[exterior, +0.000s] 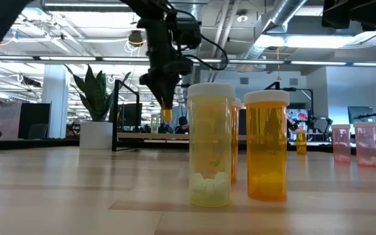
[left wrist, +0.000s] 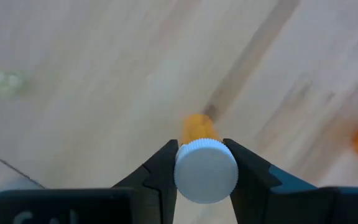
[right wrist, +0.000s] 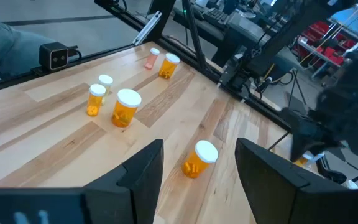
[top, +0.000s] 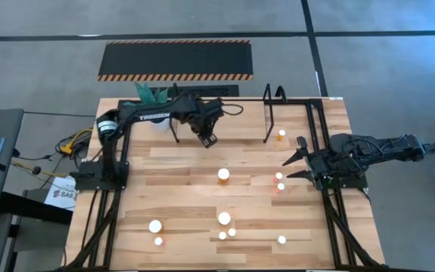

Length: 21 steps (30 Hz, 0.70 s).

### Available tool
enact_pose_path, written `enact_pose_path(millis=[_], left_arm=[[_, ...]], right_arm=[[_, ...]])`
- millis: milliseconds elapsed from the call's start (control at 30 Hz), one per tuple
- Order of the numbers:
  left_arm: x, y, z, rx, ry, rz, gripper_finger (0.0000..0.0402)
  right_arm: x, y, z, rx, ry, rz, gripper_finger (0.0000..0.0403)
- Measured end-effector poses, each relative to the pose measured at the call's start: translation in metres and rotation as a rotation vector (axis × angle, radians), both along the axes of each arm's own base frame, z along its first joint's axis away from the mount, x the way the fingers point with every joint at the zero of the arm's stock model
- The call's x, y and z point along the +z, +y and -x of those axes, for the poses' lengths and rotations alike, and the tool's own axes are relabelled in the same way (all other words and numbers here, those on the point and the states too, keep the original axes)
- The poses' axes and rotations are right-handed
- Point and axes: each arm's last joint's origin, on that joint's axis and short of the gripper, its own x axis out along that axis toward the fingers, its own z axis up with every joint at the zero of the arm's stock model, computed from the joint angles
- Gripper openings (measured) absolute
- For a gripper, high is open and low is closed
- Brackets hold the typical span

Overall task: Pick and place medicine bottles onto shelf by color
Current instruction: Put the middle left small orange pill bottle on the shelf

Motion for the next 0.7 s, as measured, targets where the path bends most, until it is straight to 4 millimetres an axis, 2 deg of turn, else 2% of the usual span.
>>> enact_pose_path(millis=[200,367,700], left_arm=[[0.003,0.024,-0.007,-0.132,0.028,-0.053,0.0100],[0.002,0.043,-0.005,-0.179,0.027,-0.089,0.0100],[-0.019,0.070,-0.001,-0.251,0.091,-0.109,0.0100]], right_arm=[[-0.001,0.000,0.000,0.000,0.009,0.001,0.0223],[-0.001,0.000,0.000,0.000,0.011,0.001,0.0223],[-0.001,0.000,0.000,0.000,0.011,0.001,0.0223]])
